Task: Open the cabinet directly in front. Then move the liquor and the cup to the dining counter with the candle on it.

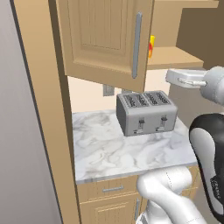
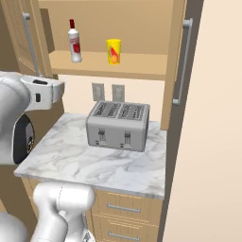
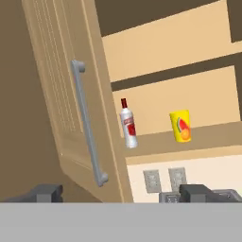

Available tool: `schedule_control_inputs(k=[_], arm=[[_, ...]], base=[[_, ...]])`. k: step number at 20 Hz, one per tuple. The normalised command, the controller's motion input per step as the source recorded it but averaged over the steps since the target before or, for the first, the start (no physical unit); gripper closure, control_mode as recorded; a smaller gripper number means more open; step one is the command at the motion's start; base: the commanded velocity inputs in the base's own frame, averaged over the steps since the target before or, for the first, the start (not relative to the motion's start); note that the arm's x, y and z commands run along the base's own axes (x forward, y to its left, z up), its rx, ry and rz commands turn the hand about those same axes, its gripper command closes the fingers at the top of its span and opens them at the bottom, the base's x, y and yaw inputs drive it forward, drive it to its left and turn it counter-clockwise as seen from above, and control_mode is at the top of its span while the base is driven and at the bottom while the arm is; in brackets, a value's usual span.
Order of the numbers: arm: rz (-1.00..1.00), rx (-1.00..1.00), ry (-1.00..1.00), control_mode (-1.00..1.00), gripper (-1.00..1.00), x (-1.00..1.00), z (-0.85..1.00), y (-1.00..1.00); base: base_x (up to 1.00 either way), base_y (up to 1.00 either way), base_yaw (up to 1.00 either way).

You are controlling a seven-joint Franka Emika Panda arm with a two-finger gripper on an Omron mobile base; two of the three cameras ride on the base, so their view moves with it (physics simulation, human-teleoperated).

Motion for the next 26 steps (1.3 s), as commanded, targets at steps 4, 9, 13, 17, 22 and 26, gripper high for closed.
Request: schedule_control_inputs(k=[4, 9, 13, 17, 22, 26], arm=[[0.11, 0.02, 0.12, -1.0, -1.0, 0.64, 0.0, -0.21], [0.08, 0.0, 0.05, -1.0, -1.0, 0.81, -0.05, 0.0], [0.16, 0.0, 0.01, -1.0, -1.0, 0.64, -0.1, -0.04], [0.19, 0.0, 0.0, -1.0, -1.0, 0.45, -0.03, -0.01], [0.15, 0.03, 0.0, -1.0, -1.0, 0.55, 0.0, 0.0], [0.17, 0.07, 0.02, -1.0, -1.0, 0.74, -0.04, 0.08]], base=[[0.0, 0.0, 0.0], [0.0, 0.0, 0.0], [0.0, 0.0, 0.0], [0.0, 0.0, 0.0], [0.0, 0.0, 0.0], [0.0, 0.0, 0.0]])
